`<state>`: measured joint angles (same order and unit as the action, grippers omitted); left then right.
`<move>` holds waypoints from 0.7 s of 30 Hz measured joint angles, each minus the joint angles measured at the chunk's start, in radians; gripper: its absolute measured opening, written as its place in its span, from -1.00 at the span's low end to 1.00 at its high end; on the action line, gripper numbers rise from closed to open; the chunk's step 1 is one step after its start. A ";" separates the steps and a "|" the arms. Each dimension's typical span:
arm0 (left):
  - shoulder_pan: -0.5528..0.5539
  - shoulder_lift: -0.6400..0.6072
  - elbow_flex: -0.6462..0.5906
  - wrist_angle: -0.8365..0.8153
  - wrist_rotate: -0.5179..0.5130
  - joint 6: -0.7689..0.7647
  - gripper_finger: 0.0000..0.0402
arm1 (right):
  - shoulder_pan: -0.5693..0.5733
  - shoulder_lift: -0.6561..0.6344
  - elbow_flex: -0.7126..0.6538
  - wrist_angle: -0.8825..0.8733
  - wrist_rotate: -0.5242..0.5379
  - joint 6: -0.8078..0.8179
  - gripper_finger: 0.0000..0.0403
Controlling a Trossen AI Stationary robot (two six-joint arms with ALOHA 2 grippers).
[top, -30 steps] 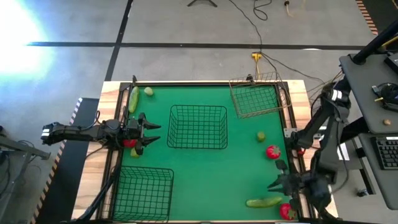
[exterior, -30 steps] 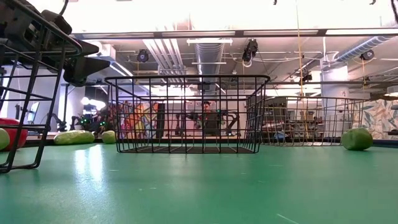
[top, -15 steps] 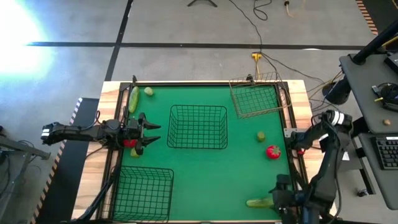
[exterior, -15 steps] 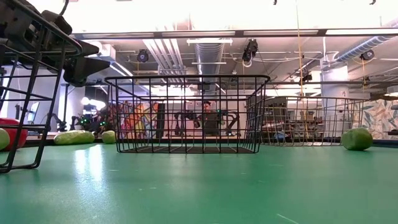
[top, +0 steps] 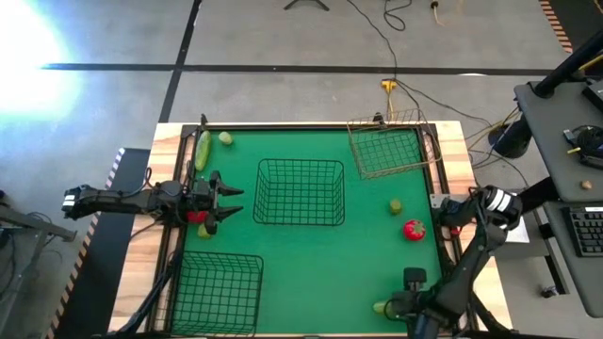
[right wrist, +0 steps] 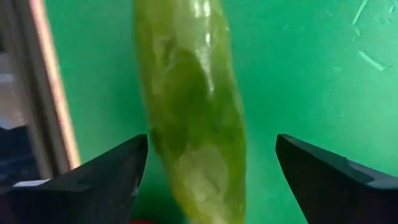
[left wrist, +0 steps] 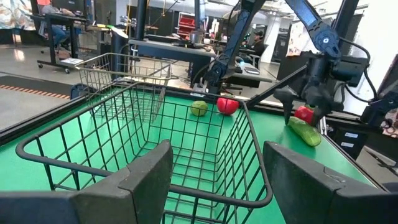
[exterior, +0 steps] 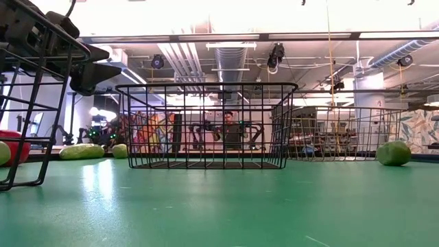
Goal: Sort produce into baskets
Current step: Put the bottom green cucumber into the gold wire basket
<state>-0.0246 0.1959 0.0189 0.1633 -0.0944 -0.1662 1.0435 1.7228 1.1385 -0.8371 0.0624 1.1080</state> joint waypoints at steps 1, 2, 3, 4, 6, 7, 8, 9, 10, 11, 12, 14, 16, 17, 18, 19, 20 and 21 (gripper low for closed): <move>0.000 0.000 0.000 0.000 0.000 0.000 0.16 | -0.005 0.006 0.000 0.003 0.000 -0.006 0.68; 0.000 0.000 0.000 0.000 0.000 0.000 0.16 | -0.010 0.010 0.000 0.006 0.000 -0.012 0.64; 0.000 0.000 0.000 0.000 0.000 0.000 0.16 | -0.014 0.012 0.000 0.006 0.000 -0.019 0.61; 0.000 0.000 0.000 0.000 0.000 0.000 0.16 | -0.016 0.014 0.000 0.007 0.000 -0.025 0.56; 0.000 0.000 0.000 0.000 0.000 0.000 0.16 | -0.016 0.015 0.000 0.016 0.001 -0.035 0.46; 0.000 0.000 0.000 0.000 0.000 0.000 0.16 | -0.016 0.015 0.000 0.016 0.000 -0.035 0.40; 0.000 0.000 0.000 0.000 0.000 0.000 0.16 | -0.014 0.015 0.000 0.016 0.000 -0.036 0.33; 0.000 0.000 0.000 0.000 0.000 0.000 0.16 | -0.014 0.015 0.000 0.016 0.000 -0.036 0.26; 0.000 0.000 0.000 0.000 0.000 0.000 0.16 | -0.014 0.013 0.000 0.016 0.001 -0.041 0.19; 0.000 0.000 0.000 0.000 0.000 0.000 0.16 | -0.015 0.010 0.000 0.016 0.010 -0.051 0.12; 0.000 0.000 0.000 0.000 0.000 0.000 0.16 | -0.016 0.004 0.002 0.011 0.023 -0.061 0.06; 0.000 0.000 0.000 0.000 0.000 0.000 0.16 | -0.021 -0.018 0.017 -0.014 0.061 -0.086 -0.06; 0.000 0.000 0.000 0.000 0.000 0.000 0.16 | -0.031 -0.058 0.041 -0.053 0.114 -0.104 -0.14; 0.000 0.000 0.000 0.000 0.000 0.000 0.16 | -0.038 -0.081 0.055 -0.085 0.139 -0.114 -0.17; 0.000 0.000 0.000 0.000 0.000 0.000 0.16 | -0.046 -0.106 0.069 -0.124 0.166 -0.128 -0.18; 0.000 0.000 0.000 0.000 0.000 0.000 0.16 | -0.056 -0.134 0.083 -0.175 0.200 -0.134 -0.18; 0.000 0.000 0.000 0.000 0.000 0.000 0.16 | -0.069 -0.162 0.100 -0.238 0.247 -0.137 -0.17; 0.000 0.000 0.000 0.000 0.000 0.000 0.16 | -0.085 -0.193 0.118 -0.309 0.300 -0.138 -0.16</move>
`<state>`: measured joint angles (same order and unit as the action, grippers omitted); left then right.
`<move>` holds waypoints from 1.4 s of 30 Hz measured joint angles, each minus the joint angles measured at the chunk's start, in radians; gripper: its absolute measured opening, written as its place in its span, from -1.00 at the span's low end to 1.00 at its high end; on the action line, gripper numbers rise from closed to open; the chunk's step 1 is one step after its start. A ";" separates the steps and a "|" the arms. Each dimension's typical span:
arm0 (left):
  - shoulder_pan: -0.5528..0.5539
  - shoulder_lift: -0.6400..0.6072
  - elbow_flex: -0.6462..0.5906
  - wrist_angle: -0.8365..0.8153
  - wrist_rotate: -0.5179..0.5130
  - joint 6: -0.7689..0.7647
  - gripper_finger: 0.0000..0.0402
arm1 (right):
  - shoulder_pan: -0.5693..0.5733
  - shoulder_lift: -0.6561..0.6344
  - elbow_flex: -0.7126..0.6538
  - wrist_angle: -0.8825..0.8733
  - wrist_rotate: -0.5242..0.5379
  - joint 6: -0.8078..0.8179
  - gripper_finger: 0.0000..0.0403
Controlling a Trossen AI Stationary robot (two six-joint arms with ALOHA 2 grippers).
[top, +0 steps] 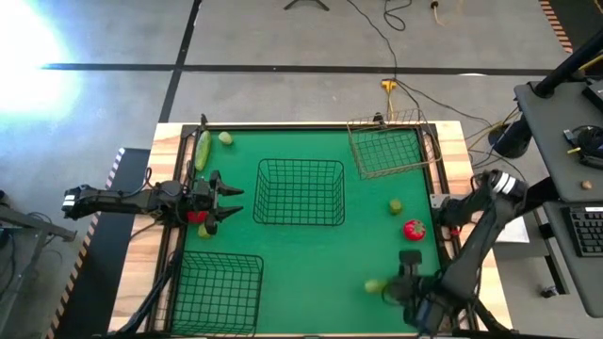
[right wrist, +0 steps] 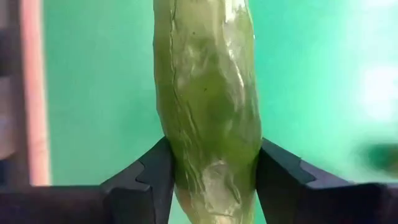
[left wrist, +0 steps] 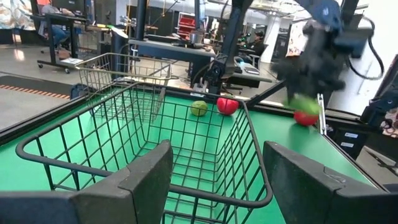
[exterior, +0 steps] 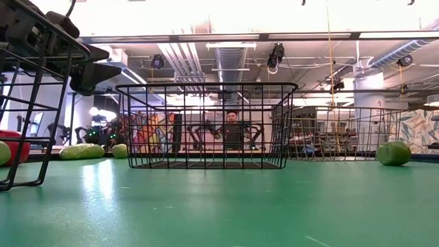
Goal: Sort produce into baskets
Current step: Put the bottom green cucumber into the gold wire basket
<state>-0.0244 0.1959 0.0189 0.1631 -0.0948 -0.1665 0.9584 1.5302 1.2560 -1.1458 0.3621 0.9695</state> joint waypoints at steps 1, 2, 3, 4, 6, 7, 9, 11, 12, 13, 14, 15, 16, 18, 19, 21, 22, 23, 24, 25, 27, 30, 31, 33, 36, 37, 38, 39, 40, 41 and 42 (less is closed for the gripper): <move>0.000 0.000 0.000 0.000 0.000 0.000 0.16 | -0.020 -0.032 0.019 -0.073 0.064 0.006 -0.14; 0.000 0.000 0.000 0.000 0.000 0.000 0.16 | -0.048 -0.067 0.036 -0.145 0.129 0.016 -0.12; 0.000 0.001 0.000 0.000 0.000 0.000 0.16 | -0.081 -0.102 0.050 -0.209 0.190 0.023 -0.12; 0.000 0.001 0.000 0.000 0.000 0.000 0.16 | -0.123 -0.135 0.060 -0.257 0.237 0.020 -0.12; 0.000 0.001 0.000 0.000 0.000 0.000 0.16 | -0.241 -0.208 0.067 -0.311 0.280 -0.032 -0.13; 0.000 0.001 0.000 0.001 0.000 0.000 0.16 | -0.313 -0.245 0.066 -0.316 0.285 -0.070 -0.15; 0.000 0.001 0.000 0.000 0.000 0.000 0.16 | -0.478 -0.311 0.059 -0.310 0.282 -0.169 -0.17; 0.000 0.001 0.000 0.000 0.000 0.000 0.16 | -0.665 -0.355 0.056 -0.302 0.267 -0.303 -0.17; 0.000 0.001 0.000 0.000 0.000 0.000 0.16 | -0.762 -0.371 0.055 -0.292 0.253 -0.383 -0.17; 0.000 0.001 0.000 0.000 0.000 0.000 0.16 | -0.858 -0.381 0.055 -0.273 0.229 -0.469 -0.16; 0.000 0.001 0.000 0.000 0.000 0.000 0.16 | -0.956 -0.384 0.055 -0.253 0.196 -0.560 -0.16; 0.000 0.001 0.000 0.000 0.000 0.000 0.16 | -1.059 -0.385 0.054 -0.229 0.151 -0.654 -0.16; 0.000 0.001 0.000 0.000 0.000 0.000 0.16 | -1.153 -0.383 0.053 -0.206 0.099 -0.740 -0.16; 0.000 0.001 0.000 0.000 0.000 0.000 0.16 | -1.329 -0.361 0.052 -0.164 0.002 -0.888 -0.16; 0.000 0.001 0.000 0.000 0.000 0.000 0.16 | -1.407 -0.345 0.052 -0.143 -0.043 -0.945 -0.16; 0.000 0.001 0.000 0.000 0.000 0.000 0.16 | -1.545 -0.306 0.052 -0.108 -0.124 -1.043 -0.16; 0.000 0.001 0.000 0.000 0.000 0.000 0.16 | -1.603 -0.283 0.052 -0.095 -0.157 -1.083 -0.16; 0.000 0.001 0.000 0.000 0.000 0.000 0.16 | -1.653 -0.256 0.052 -0.087 -0.188 -1.107 -0.16; 0.000 0.001 0.000 0.000 0.000 0.000 0.16 | -1.694 -0.227 0.052 -0.085 -0.212 -1.130 -0.16; 0.000 0.001 0.000 0.000 0.000 0.000 0.16 | -1.731 -0.196 0.052 -0.085 -0.233 -1.154 -0.16; 0.000 0.001 0.000 0.000 0.000 0.000 0.16 | -1.781 -0.133 0.052 -0.085 -0.255 -1.184 -0.16; 0.000 0.001 0.000 0.000 0.000 0.000 0.16 | -1.806 -0.050 0.052 -0.086 -0.282 -1.252 -0.16; 0.000 0.001 0.000 0.000 0.000 0.000 0.16 | -1.809 -0.025 0.052 -0.080 -0.288 -1.268 -0.16; 0.000 0.001 0.000 0.000 0.000 0.000 0.16 | -1.809 0.019 0.052 -0.054 -0.292 -1.288 -0.16; 0.000 0.001 0.000 0.000 0.000 0.000 0.16 | -1.810 0.079 0.052 -0.029 -0.297 -1.303 -0.16; 0.000 0.001 0.000 0.000 0.000 0.000 0.16 | -1.810 0.097 0.052 -0.025 -0.312 -1.312 -0.16; 0.000 0.001 0.000 0.000 0.000 0.000 0.16 | -1.810 0.113 0.052 -0.022 -0.333 -1.326 -0.16; 0.000 0.001 0.000 0.000 0.000 0.000 0.16 | -1.810 0.128 0.052 -0.022 -0.351 -1.337 -0.16; 0.000 0.001 0.000 0.000 0.000 0.000 0.16 | -1.810 0.142 0.052 -0.021 -0.360 -1.352 -0.16; 0.000 0.001 0.000 0.000 0.000 0.000 0.16 | -1.810 0.154 0.052 -0.018 -0.362 -1.355 -0.16; 0.000 0.001 0.000 0.000 0.000 0.000 0.16 | -1.810 0.166 0.052 -0.012 -0.362 -1.355 -0.16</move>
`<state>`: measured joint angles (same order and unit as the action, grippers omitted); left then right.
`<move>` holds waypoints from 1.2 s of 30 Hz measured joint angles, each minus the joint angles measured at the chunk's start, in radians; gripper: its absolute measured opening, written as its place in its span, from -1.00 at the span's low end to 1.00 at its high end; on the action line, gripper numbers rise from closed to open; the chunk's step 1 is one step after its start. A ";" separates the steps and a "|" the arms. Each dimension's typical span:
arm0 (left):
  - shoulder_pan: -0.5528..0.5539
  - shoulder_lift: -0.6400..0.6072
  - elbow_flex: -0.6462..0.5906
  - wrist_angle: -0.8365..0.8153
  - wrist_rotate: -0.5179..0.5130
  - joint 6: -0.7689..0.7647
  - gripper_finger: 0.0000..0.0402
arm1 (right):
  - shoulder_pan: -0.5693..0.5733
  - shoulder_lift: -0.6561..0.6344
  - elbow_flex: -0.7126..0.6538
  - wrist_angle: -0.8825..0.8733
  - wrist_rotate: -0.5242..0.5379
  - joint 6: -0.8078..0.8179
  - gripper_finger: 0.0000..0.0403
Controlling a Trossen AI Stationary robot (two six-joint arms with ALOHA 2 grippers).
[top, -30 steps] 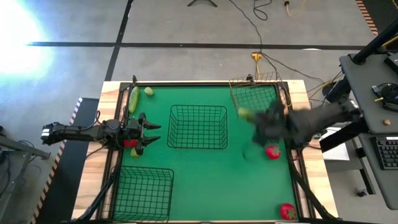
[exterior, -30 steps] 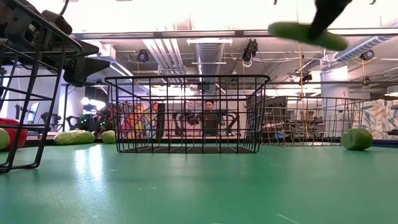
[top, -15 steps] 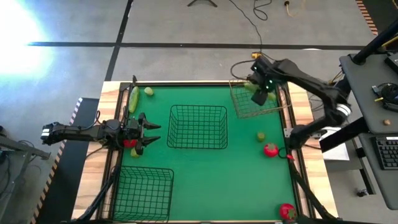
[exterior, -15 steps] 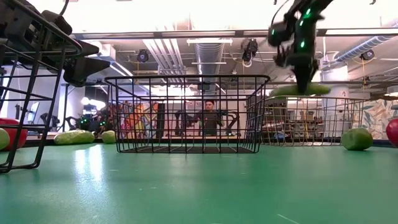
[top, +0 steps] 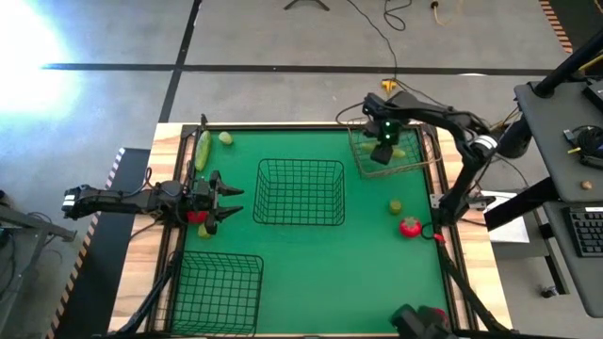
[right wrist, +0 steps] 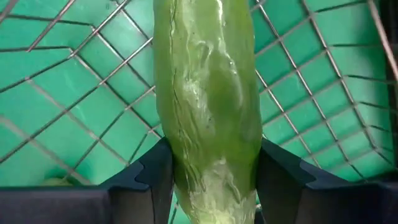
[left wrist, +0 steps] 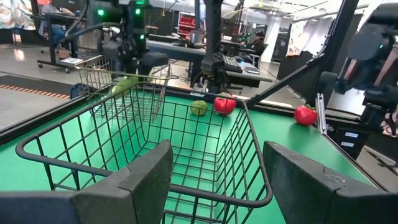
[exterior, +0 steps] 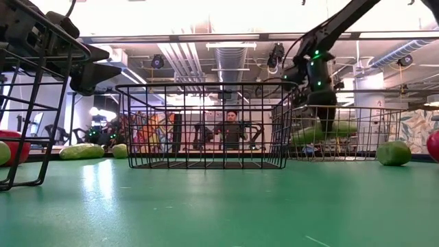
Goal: Sort produce into baskets
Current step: Put the bottom green cucumber into the gold wire basket, then put the green cucumber into the gold wire basket
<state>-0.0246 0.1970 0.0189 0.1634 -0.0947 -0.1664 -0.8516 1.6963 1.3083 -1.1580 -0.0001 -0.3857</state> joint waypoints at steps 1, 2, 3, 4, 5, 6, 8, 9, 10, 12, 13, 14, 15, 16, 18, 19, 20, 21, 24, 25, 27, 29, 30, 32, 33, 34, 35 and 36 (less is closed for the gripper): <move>0.000 0.000 0.000 0.000 0.000 0.000 0.16 | -0.001 0.013 0.000 0.007 0.001 0.002 -0.16; 0.000 0.000 0.000 0.000 0.000 0.000 0.16 | -0.005 0.024 0.000 0.017 0.005 0.013 -0.15; 0.000 0.000 0.000 0.000 0.000 0.000 0.16 | -0.008 0.034 0.000 0.030 0.009 0.029 -0.13; 0.000 0.000 0.000 0.000 0.000 0.000 0.16 | -0.010 0.043 0.000 0.040 0.014 0.036 -0.11; 0.000 0.000 0.000 0.000 0.000 0.000 0.16 | -0.011 0.050 0.000 0.045 0.020 0.042 -0.09; 0.000 0.000 0.000 0.000 0.000 0.000 0.16 | -0.014 0.057 0.000 0.045 0.031 0.044 -0.05; 0.000 0.000 0.000 0.000 0.000 0.000 0.16 | -0.014 0.073 0.000 0.045 0.062 0.040 0.01; 0.000 0.000 0.000 0.000 0.000 0.000 0.16 | -0.014 0.081 0.000 0.044 0.081 0.038 0.04; 0.000 0.000 0.000 0.000 0.000 0.000 0.16 | -0.014 0.088 0.000 0.042 0.102 0.037 0.06; 0.000 0.000 0.000 0.000 0.000 0.000 0.16 | -0.015 0.098 0.000 0.037 0.130 0.034 0.11; 0.000 0.000 0.000 0.000 0.000 0.000 0.16 | -0.016 0.103 0.000 0.038 0.138 0.031 0.13; 0.000 0.000 0.000 0.000 0.000 0.000 0.16 | -0.016 0.106 0.000 0.039 0.140 0.028 0.15; 0.000 0.000 0.000 0.000 0.000 0.000 0.16 | -0.016 0.108 0.000 0.040 0.142 0.025 0.17; 0.000 0.000 0.000 0.000 0.000 0.000 0.16 | -0.016 0.108 0.000 0.040 0.147 0.022 0.19; 0.000 0.000 0.000 0.000 0.000 0.000 0.16 | -0.015 0.101 0.000 0.035 0.158 0.022 0.23; 0.000 0.000 0.000 0.000 0.000 0.000 0.16 | -0.015 0.097 0.003 0.027 0.158 0.025 0.26; 0.000 0.000 0.000 0.001 0.000 0.000 0.16 | -0.015 0.090 0.008 0.013 0.158 0.028 0.29; 0.000 0.000 0.000 0.002 0.000 0.000 0.16 | -0.015 0.081 0.016 -0.006 0.159 0.036 0.31; 0.000 0.000 0.000 0.034 -0.001 0.000 0.16 | -0.015 0.039 0.050 -0.087 0.159 0.076 0.39; 0.000 0.000 0.000 0.042 -0.001 0.000 0.16 | -0.012 0.020 0.062 -0.111 0.158 0.093 0.41; 0.000 0.000 0.000 0.046 -0.001 0.000 0.16 | 0.000 -0.037 0.079 -0.141 0.159 0.134 0.43; 0.000 0.009 -0.001 0.117 -0.001 -0.003 0.16 | 0.027 -0.114 0.085 -0.143 0.158 0.166 0.43; 0.000 0.010 -0.001 0.165 -0.001 -0.019 0.16 | 0.046 -0.156 0.085 -0.138 0.154 0.185 0.43; 0.000 0.015 -0.001 0.268 -0.001 -0.059 0.16 | 0.094 -0.245 0.076 -0.107 0.125 0.218 0.42; 0.000 0.019 -0.001 0.315 -0.001 -0.064 0.16 | 0.121 -0.288 0.069 -0.087 0.096 0.239 0.40; 0.000 0.021 0.000 0.354 -0.001 -0.063 0.16 | 0.151 -0.331 0.062 -0.063 0.065 0.255 0.39; 0.000 0.024 -0.001 0.386 -0.001 -0.056 0.16 | 0.182 -0.372 0.053 -0.032 0.032 0.276 0.38; 0.000 0.028 -0.001 0.416 -0.001 -0.054 0.16 | 0.217 -0.411 0.043 0.005 0.007 0.298 0.36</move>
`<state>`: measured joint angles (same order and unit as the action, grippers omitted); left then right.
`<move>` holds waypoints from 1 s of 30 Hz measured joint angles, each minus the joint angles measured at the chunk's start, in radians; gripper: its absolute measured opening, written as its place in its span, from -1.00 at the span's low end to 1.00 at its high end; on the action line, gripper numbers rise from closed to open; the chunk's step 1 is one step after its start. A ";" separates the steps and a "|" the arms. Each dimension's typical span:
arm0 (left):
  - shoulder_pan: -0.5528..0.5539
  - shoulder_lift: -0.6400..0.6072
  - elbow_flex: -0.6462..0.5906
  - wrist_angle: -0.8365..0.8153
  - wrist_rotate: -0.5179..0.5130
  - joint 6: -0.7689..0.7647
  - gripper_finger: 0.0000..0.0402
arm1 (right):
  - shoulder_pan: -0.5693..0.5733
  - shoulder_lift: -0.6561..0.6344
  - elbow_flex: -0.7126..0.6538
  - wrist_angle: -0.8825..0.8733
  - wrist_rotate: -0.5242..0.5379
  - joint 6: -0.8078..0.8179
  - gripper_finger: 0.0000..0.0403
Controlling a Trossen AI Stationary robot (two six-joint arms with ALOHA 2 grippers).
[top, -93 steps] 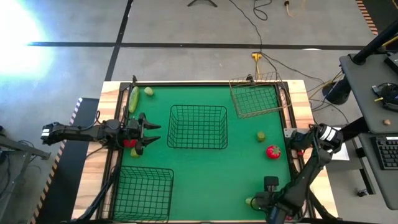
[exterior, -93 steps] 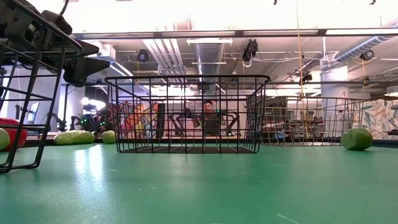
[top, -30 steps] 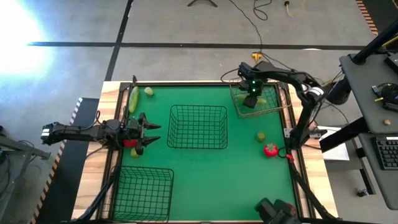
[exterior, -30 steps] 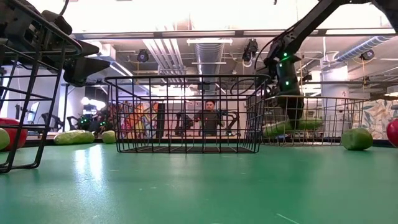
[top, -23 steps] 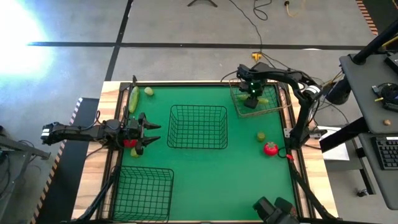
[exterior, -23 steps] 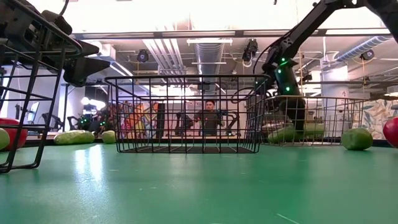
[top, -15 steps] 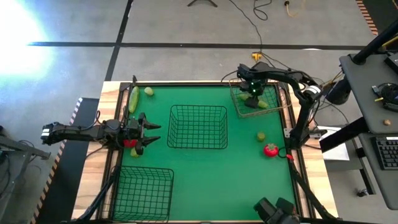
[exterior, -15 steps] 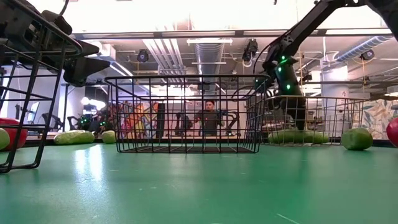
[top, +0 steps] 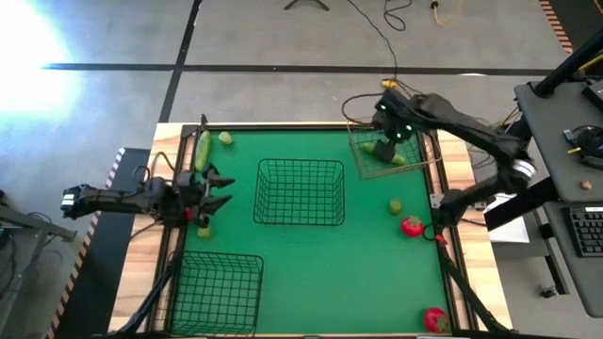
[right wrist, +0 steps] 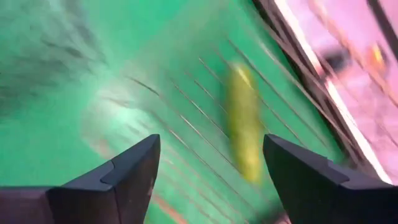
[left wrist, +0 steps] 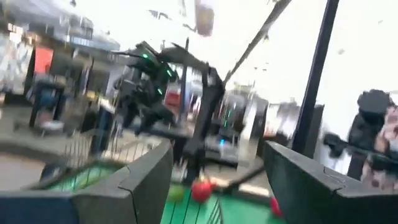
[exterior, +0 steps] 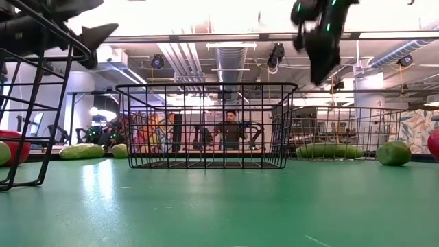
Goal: Sort produce into baskets
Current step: Put the green cucumber into the gold wire basket
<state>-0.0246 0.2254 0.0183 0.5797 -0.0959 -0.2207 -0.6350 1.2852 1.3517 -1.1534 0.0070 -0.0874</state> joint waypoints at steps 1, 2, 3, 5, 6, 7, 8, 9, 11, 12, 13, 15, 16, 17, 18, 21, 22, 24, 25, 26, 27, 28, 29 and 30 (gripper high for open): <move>0.000 0.005 0.000 0.027 -0.002 0.002 0.16 | 0.038 -0.036 -0.012 0.035 -0.017 0.022 0.35; 0.000 0.010 0.000 0.048 -0.014 0.006 0.16 | 0.079 -0.074 -0.027 0.072 -0.025 0.039 0.33; 0.000 0.015 0.000 0.062 -0.033 0.011 0.16 | 0.120 -0.106 -0.044 0.110 -0.028 0.053 0.32; 0.000 0.025 0.000 0.065 -0.082 0.012 0.16 | 0.205 -0.160 -0.076 0.185 -0.031 0.087 0.29; 0.000 0.033 0.000 0.059 -0.097 0.012 0.16 | 0.247 -0.184 -0.094 0.223 -0.031 0.103 0.28; 0.000 0.044 0.000 0.057 -0.113 0.012 0.16 | 0.288 -0.204 -0.113 0.261 -0.031 0.124 0.27; 0.000 0.058 0.000 0.063 -0.143 0.000 0.16 | 0.327 -0.221 -0.131 0.297 -0.030 0.133 0.26; 0.000 0.073 0.000 0.077 -0.174 -0.017 0.16 | 0.366 -0.235 -0.150 0.336 -0.031 0.149 0.25; 0.003 0.105 0.016 0.075 -0.238 -0.038 0.16 | 0.435 -0.252 -0.187 0.406 -0.030 0.168 0.23; 0.006 0.124 0.044 0.034 -0.257 -0.045 0.15 | 0.467 -0.256 -0.205 0.442 -0.029 0.175 0.22; 0.012 0.145 0.083 -0.038 -0.273 -0.051 0.15 | 0.496 -0.257 -0.220 0.474 -0.027 0.180 0.21; 0.029 0.198 0.195 -0.253 -0.352 -0.082 0.15 | 0.544 -0.255 -0.250 0.538 -0.025 0.183 0.20; 0.043 0.232 0.268 -0.395 -0.427 -0.120 0.15 | 0.564 -0.252 -0.263 0.567 -0.024 0.182 0.20; 0.061 0.267 0.340 -0.558 -0.516 -0.168 0.15 | 0.582 -0.246 -0.274 0.594 -0.023 0.182 0.20; 0.083 0.306 0.418 -0.735 -0.606 -0.223 0.15 | 0.596 -0.240 -0.283 0.619 -0.023 0.181 0.20; 0.165 0.436 0.636 -1.234 -0.729 -0.387 0.15 | 0.640 -0.220 -0.301 0.643 -0.023 0.147 0.20; 0.198 0.477 0.696 -1.358 -0.730 -0.438 0.15 | 0.654 -0.216 -0.307 0.644 -0.023 0.140 0.20; 0.254 0.553 0.790 -1.534 -0.729 -0.503 0.15 | 0.680 -0.208 -0.319 0.644 -0.024 0.130 0.20; 0.280 0.588 0.825 -1.599 -0.728 -0.520 0.15 | 0.694 -0.208 -0.327 0.646 -0.024 0.129 0.20; 0.307 0.622 0.853 -1.650 -0.728 -0.531 0.15 | 0.707 -0.208 -0.335 0.645 -0.024 0.124 0.20; 0.334 0.651 0.876 -1.688 -0.725 -0.541 0.15 | 0.723 -0.209 -0.344 0.645 -0.026 0.113 0.20; 0.361 0.677 0.896 -1.719 -0.718 -0.551 0.15 | 0.739 -0.209 -0.352 0.646 -0.030 0.098 0.20; 0.396 0.704 0.912 -1.744 -0.692 -0.554 0.15 | 0.758 -0.210 -0.360 0.644 -0.030 0.093 0.21; 0.431 0.728 0.924 -1.765 -0.658 -0.551 0.15 | 0.777 -0.210 -0.367 0.639 -0.031 0.089 0.22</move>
<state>0.4060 0.9533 0.9426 -1.1858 -0.7544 -0.7717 0.1419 1.0752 0.9850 -0.5144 -0.0238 0.0020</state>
